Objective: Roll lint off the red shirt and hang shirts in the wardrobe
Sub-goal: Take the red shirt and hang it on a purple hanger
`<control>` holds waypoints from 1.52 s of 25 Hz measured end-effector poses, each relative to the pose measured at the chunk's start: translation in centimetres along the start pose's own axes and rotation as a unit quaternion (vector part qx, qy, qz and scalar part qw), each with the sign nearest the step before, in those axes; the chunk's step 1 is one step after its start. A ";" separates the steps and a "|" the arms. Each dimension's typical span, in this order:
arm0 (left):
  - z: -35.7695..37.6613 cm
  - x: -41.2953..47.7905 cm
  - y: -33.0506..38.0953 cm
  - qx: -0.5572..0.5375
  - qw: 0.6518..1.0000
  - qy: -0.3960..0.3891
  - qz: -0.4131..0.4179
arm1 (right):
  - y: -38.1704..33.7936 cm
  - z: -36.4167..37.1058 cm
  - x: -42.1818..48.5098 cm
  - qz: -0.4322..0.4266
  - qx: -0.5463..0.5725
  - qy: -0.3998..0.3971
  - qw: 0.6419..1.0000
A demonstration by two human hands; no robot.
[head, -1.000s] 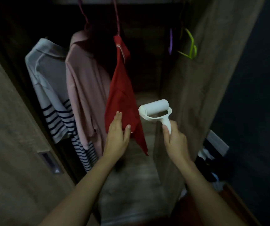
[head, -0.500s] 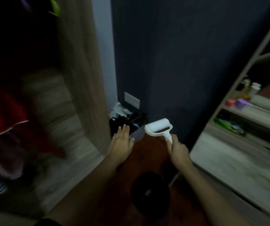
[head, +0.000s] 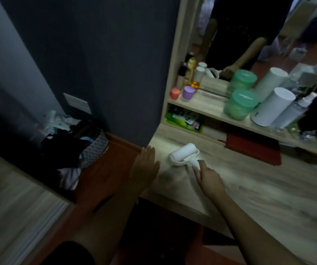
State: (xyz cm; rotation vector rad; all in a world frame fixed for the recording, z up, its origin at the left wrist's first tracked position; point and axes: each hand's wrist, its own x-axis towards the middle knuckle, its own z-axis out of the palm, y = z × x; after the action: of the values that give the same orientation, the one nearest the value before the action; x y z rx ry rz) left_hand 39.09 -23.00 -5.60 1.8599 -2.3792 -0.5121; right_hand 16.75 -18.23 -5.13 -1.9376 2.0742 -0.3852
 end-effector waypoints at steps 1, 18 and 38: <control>1.8 1.3 0.9 -0.001 1.000 -0.027 0.001 | 1.8 0.0 0.6 -0.005 -0.005 -0.014 1.000; 4.4 7.0 7.6 -0.003 1.000 -0.023 -0.016 | 9.1 -0.8 4.9 0.012 -0.074 0.041 0.996; -51.0 -33.3 -25.8 0.312 0.816 0.469 -0.127 | -64.7 -17.1 -3.5 -0.549 0.185 0.344 0.739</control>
State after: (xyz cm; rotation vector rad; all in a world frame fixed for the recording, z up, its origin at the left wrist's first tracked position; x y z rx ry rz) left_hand 85.15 -7.33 39.23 1.9293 -1.6624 1.0858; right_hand 70.33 -19.00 35.09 -2.7332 0.6176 -1.7971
